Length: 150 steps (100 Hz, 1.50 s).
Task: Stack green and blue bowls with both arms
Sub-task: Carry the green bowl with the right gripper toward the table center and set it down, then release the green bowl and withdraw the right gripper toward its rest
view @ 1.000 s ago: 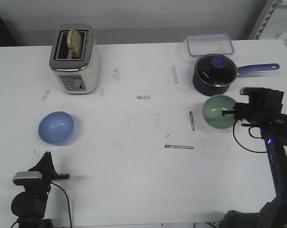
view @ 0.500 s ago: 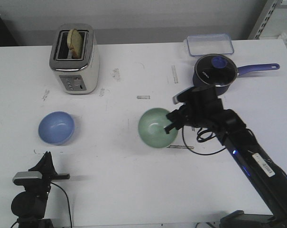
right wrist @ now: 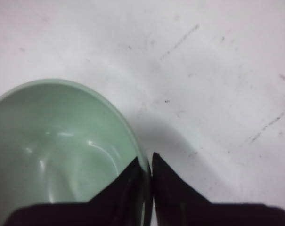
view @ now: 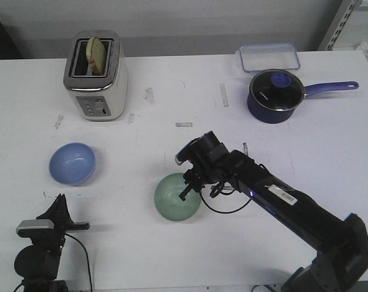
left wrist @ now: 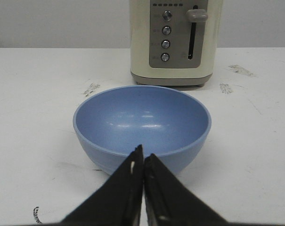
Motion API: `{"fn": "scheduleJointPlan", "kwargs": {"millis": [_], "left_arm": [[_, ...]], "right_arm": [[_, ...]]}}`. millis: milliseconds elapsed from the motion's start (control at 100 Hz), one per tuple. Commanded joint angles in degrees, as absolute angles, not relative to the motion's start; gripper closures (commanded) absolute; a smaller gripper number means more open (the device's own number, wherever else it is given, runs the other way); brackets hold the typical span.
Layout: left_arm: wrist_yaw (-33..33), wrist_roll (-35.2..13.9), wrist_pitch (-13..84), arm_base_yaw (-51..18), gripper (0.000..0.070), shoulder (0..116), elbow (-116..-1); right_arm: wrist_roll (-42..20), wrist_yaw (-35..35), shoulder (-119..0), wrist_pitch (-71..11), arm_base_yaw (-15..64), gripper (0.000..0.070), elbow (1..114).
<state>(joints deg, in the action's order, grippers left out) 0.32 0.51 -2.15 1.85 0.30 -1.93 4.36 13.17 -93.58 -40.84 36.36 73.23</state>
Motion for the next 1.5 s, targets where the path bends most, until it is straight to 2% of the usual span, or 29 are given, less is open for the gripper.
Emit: {"fn": "scheduleJointPlan", "kwargs": {"millis": [0, 280, 340, 440, 500, 550, 670, 790, 840, 890, 990, 1020, 1140, 1250, 1490], "left_arm": [[0.5, 0.4, -2.7, 1.9, 0.0698, 0.2, -0.8], [0.5, 0.4, -2.7, 1.8, 0.0698, 0.2, -0.8], [0.5, 0.4, -2.7, 1.8, 0.0697, 0.2, -0.8], [0.5, 0.4, -2.7, 1.9, 0.0697, 0.2, -0.8], [0.5, 0.4, -2.7, 1.8, 0.0697, 0.2, -0.8], [0.5, 0.4, -2.7, 1.9, 0.0698, 0.2, -0.8], [0.5, 0.4, -3.0, 1.9, 0.0697, 0.2, -0.8], [0.5, 0.4, -3.1, 1.9, 0.0697, 0.2, -0.8], [0.5, 0.4, -3.0, 1.8, 0.0697, 0.2, -0.8], [0.5, 0.4, -3.0, 1.8, 0.0697, 0.2, -0.8], [0.5, 0.4, -3.0, 1.9, 0.0697, 0.2, -0.8], [0.5, 0.4, -3.0, 1.9, 0.0697, 0.2, -0.8], [0.5, 0.4, -2.9, 1.9, 0.0697, 0.2, -0.8], [0.5, 0.4, -2.7, 1.9, 0.0697, 0.2, -0.8], [0.4, 0.4, -2.6, 1.9, 0.0697, 0.2, -0.8]], "right_arm": [[5.4, 13.1, -96.4, -39.9, 36.8, 0.0693, 73.8], [6.4, 13.5, -98.3, -39.7, 37.0, 0.0670, 73.8], [6.4, 13.5, -98.3, -40.0, 37.0, 0.0584, 73.8], [6.4, 13.5, -98.2, -40.8, 36.8, 0.0361, 73.9], [6.4, 13.5, -98.1, -40.9, 36.8, 0.0257, 74.0], [6.4, 13.5, -97.5, -41.2, 36.7, 0.0221, 74.1], [6.4, 13.5, -95.0, -42.1, 36.3, 0.0218, 75.8], [6.5, 13.4, -90.2, -42.8, 34.9, 0.0222, 78.0], [6.5, 13.4, -87.4, -42.6, 33.8, 0.0265, 78.3], [6.4, 13.0, -84.2, -42.4, 32.3, 0.0365, 78.3], [6.4, 11.5, -78.0, -42.6, 28.4, 0.0651, 78.3], [6.4, 10.5, -76.3, -42.8, 26.9, 0.0700, 78.3], [6.2, 6.4, -69.8, -44.1, 19.6, 0.0700, 77.7], [5.8, 5.8, -64.6, -44.0, 12.5, 0.0700, 75.1], [4.1, 5.5, -52.8, -37.8, 3.6, 0.0700, 60.2]]}}
